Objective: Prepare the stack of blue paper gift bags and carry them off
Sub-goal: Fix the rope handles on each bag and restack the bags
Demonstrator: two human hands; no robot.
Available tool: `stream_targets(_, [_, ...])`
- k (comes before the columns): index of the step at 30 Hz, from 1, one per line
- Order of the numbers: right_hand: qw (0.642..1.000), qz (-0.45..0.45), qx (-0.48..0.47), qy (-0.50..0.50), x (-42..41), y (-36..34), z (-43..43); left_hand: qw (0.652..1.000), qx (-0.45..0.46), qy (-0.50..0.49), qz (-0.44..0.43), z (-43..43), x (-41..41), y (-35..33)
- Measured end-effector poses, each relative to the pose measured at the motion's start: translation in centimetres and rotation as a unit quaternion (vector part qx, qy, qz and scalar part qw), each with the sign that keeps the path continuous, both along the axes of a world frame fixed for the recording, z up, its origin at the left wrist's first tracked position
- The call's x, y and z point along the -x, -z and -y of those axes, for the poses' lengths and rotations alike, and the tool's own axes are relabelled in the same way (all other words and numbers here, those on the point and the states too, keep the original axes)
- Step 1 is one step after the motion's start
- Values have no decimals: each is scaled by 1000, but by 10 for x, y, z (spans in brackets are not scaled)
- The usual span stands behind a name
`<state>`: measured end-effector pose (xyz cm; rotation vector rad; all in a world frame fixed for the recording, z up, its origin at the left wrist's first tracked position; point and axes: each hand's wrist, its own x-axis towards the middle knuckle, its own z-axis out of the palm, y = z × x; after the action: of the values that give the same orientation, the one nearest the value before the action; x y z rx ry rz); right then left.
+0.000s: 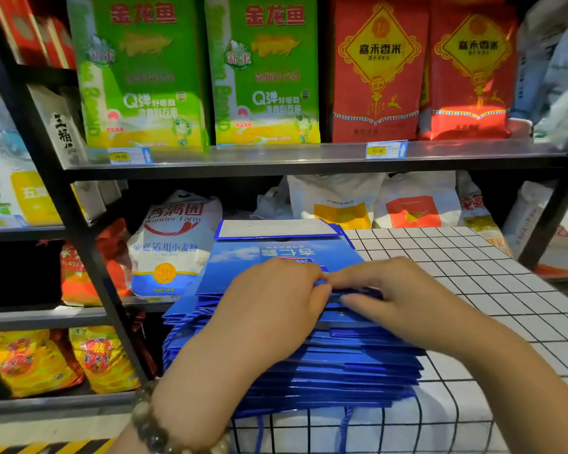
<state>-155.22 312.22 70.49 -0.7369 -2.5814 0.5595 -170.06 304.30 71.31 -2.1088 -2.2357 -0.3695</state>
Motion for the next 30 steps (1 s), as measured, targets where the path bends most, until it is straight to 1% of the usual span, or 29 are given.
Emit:
stream_targets(2, [997,-4,6,71,-12,-2,-11,1000,12,5,0,2,1,3])
stream_targets(4, [991,46,-22,123,-22,0,-23,1000,29,5,5,3,3,5])
stream_targets(6, [982,93,-11,163,-24,3,-28,999,34,4,14,2,4,5])
stream_targets(8, [980,90,8,178,-22,6,-28,999,30,2,25,1,4,4])
stream_targets(10, [980,86,-8,181,-21,7,-25,999,21,2,28,1,4,4])
stream_targets(12, [981,59,-5,182,-21,5,-25,999,19,-3,34,0,4,5])
stream_targets(14, [985,15,28,171,-19,-2,-24,999,11,-7,44,0,4,5])
stream_targets(17, [979,-56,144,131,-15,-20,-19,998,-3,-17,62,0,5,3])
stream_targets(20, [948,-135,281,61,-12,-39,-9,997,-27,-25,64,0,5,0])
stream_targets(22, [915,-186,358,5,-10,-47,-1,998,-36,-24,54,0,5,0])
stream_targets(24, [875,-248,416,-18,-5,-50,2,996,-46,-8,78,-1,6,2])
stream_targets(25, [857,-275,435,-18,-1,-51,3,992,-56,8,111,0,6,2])
stream_targets(27, [825,-321,465,-12,7,-50,3,969,-75,51,230,2,6,-1])
stream_targets(28, [810,-340,477,-11,11,-49,2,951,-67,73,293,4,5,-5])
stream_targets(29, [798,-354,488,-10,15,-48,3,936,-48,89,338,5,2,-9])
stream_targets(30, [788,-363,498,-12,18,-47,3,929,-28,99,357,5,1,-12])
